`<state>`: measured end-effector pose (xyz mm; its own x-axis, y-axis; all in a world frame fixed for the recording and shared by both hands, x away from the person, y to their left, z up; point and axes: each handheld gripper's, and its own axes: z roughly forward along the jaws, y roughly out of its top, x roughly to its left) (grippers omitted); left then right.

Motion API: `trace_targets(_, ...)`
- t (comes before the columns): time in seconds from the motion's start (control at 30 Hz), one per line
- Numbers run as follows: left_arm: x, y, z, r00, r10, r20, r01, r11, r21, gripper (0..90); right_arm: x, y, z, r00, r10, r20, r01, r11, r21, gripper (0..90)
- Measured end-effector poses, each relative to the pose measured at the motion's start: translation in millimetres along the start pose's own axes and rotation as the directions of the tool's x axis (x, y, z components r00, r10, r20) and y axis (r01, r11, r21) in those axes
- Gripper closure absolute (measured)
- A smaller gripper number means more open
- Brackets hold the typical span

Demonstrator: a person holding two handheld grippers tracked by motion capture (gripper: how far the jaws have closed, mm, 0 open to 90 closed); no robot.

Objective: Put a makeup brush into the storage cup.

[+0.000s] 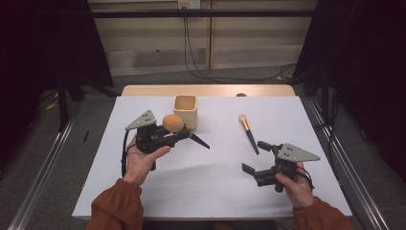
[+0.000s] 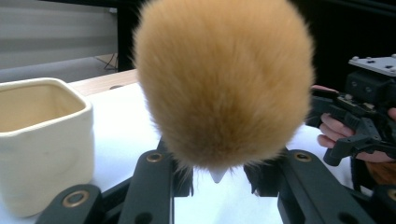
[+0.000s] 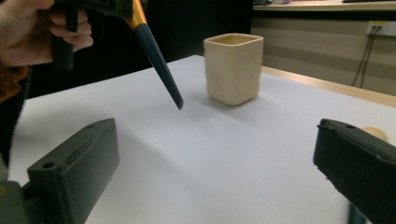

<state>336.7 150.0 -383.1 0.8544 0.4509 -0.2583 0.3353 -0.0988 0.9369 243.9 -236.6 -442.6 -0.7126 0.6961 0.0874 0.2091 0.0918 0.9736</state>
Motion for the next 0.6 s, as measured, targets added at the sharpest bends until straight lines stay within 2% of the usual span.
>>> trace_targets(0.13,3.2,6.0,-2.3,0.9999,0.006,-0.014,-0.006,1.0,0.003,66.4,-1.8,-3.5,-3.2,0.9986,0.004,0.052,-0.005,1.0,0.012,0.0)
trace_targets(0.33,8.4,12.7,-6.8,0.9994,0.012,-0.034,-0.011,0.9999,0.011,66.4,-5.3,-7.6,-10.9,0.9922,0.016,0.124,-0.013,1.0,-0.022,0.0)
trace_targets(0.43,12.0,16.3,-9.0,0.999,0.0,-0.044,0.001,1.0,0.004,66.5,-6.4,-9.6,-15.6,0.989,0.016,0.147,-0.013,1.0,-0.025,0.0)
trace_targets(0.5,14.4,18.9,-10.3,0.9977,0.001,-0.068,0.0,0.9998,0.018,66.5,-7.4,-11.8,-19.0,0.9869,0.024,0.159,-0.021,1.0,-0.018,0.0)
trace_targets(0.6,17.5,22.0,-12.3,0.9972,-0.002,-0.075,0.003,0.9998,0.021,66.5,-9.4,-15.5,-26.3,0.9832,0.033,0.18,-0.029,0.999,-0.025,0.0)
